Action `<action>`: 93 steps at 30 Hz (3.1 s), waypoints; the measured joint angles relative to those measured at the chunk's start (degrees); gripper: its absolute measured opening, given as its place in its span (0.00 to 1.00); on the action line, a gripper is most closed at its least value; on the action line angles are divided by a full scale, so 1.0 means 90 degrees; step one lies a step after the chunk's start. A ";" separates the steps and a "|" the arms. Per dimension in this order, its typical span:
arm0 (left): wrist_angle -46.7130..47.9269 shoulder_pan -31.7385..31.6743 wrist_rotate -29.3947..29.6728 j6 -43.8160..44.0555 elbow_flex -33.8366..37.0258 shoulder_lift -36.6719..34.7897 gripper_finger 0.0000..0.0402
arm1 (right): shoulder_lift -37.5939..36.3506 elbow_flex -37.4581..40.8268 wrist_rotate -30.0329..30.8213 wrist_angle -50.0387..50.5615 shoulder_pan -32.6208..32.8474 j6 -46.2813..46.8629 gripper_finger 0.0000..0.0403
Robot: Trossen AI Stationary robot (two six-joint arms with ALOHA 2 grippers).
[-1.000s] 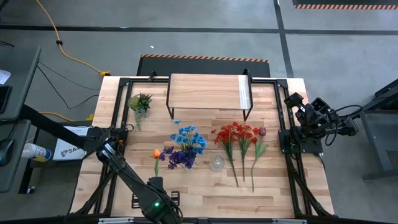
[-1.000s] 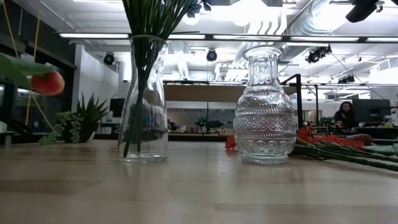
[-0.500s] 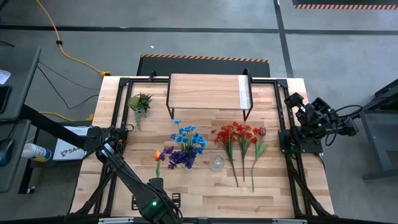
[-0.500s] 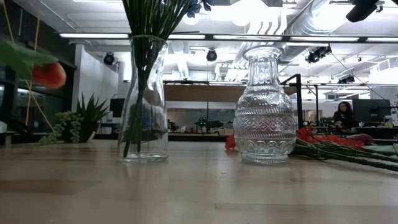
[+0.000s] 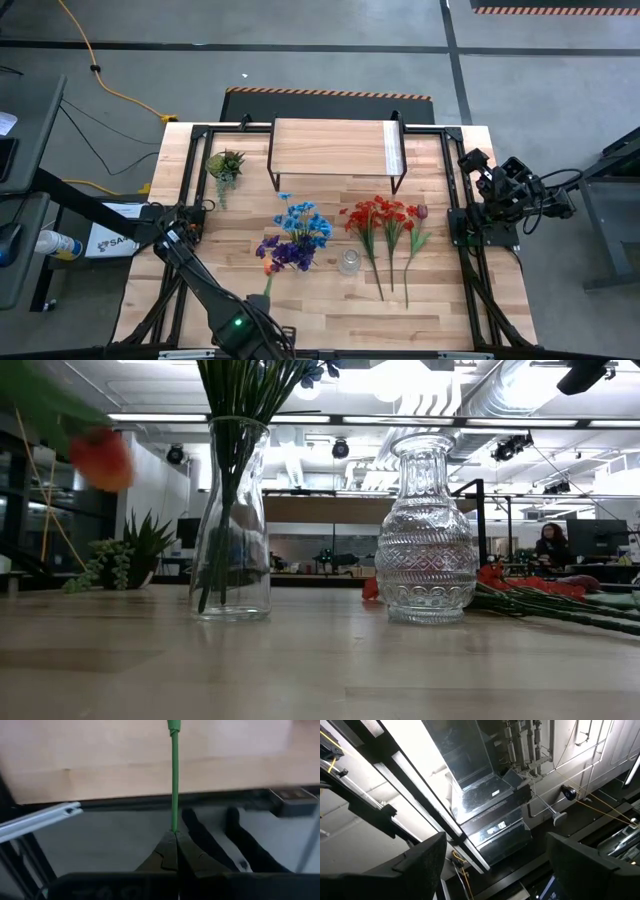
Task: Pick and place flowers into a vace then onto a shelf
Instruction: Put the orange flower into the left transparent flower vase
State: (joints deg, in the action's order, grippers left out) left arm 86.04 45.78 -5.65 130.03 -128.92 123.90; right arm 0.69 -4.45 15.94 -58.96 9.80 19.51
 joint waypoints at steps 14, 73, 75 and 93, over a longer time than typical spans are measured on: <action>-0.1694 -0.0009 0.0498 -0.1089 -0.0022 0.0002 0.05 | 0.0000 0.0000 -0.0007 0.0000 -0.0002 0.0211 0.81; -0.5352 0.0904 1.0622 -1.1333 -0.0675 -0.0271 0.05 | -0.0002 0.0002 -0.0130 0.0216 -0.0001 0.0500 0.81; -0.5352 0.0814 1.0625 -1.1561 -0.0675 -0.0319 0.05 | -0.0002 0.0000 -0.0138 0.0236 0.0000 0.0500 0.81; -0.4402 0.0289 1.0629 -1.3470 -0.0675 -0.1175 0.05 | 0.0000 0.0001 -0.0174 0.0250 0.0000 0.0500 0.81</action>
State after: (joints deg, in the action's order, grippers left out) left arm 46.42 48.38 90.01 8.80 -135.00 113.32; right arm 0.69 -4.44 14.38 -56.71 9.80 24.01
